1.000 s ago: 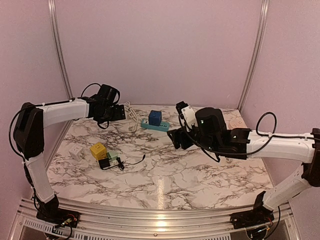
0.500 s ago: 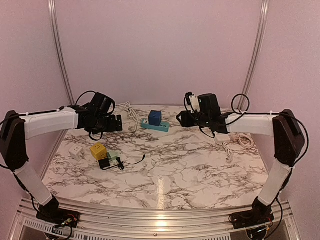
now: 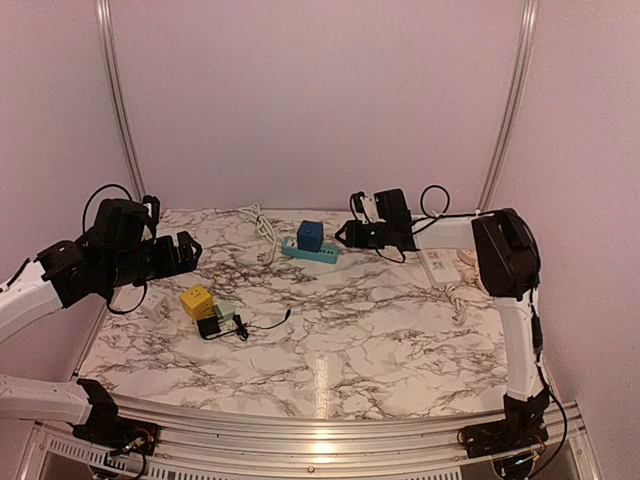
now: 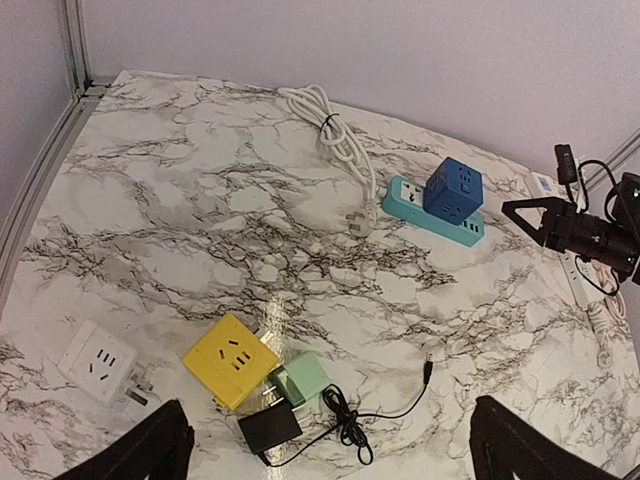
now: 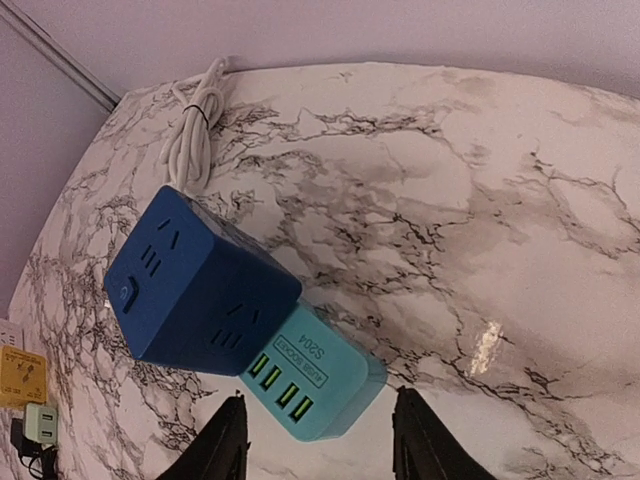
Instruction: Insert the plug
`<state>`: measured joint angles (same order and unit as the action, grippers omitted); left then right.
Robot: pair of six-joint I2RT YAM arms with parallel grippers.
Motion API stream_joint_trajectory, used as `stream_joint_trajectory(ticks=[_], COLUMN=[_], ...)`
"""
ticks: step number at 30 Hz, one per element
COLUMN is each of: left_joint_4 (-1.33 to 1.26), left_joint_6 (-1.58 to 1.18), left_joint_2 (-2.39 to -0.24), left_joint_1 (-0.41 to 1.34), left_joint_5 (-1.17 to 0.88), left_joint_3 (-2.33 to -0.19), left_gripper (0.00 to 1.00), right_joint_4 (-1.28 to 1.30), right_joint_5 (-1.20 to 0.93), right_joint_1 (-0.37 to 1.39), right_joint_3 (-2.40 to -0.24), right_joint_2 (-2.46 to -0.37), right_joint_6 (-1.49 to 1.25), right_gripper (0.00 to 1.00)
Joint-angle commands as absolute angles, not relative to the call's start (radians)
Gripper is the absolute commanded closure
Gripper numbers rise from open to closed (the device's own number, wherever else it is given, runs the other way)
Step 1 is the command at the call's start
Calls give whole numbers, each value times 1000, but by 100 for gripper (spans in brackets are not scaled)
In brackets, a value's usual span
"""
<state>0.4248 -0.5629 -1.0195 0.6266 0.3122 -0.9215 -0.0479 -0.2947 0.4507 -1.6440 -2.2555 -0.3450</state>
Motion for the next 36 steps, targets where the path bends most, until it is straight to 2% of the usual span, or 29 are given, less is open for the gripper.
stream_joint_trajectory(ticks=[1,8,20,29,36], left_joint_4=[523,542,493,458,432], left_joint_6=[-594,-614,-608,-616,-619], left_joint_2=[-901,-847,-865,-908,-947], left_joint_1=[632,632,632,632,632], left_joint_5=[347,348,343,342,357], left_joint_3=[-877,-830,-792,-780,-765], left_gripper=[1,1,1,1,1], right_joint_4=[-28,-54,-53,-125,-152], right_joint_5=[-345,-370,-534,-561,-569], right_joint_1=[453,454,491,646,732], right_joint_3=[-1746,-1795,-1854,-1716,-1775], right_joint_2=[-2341,-2420,-2508,-2428,-2462], right_joint_6=[-399,-442,-406,-390,-420], right_gripper=[54,54,73,73,74])
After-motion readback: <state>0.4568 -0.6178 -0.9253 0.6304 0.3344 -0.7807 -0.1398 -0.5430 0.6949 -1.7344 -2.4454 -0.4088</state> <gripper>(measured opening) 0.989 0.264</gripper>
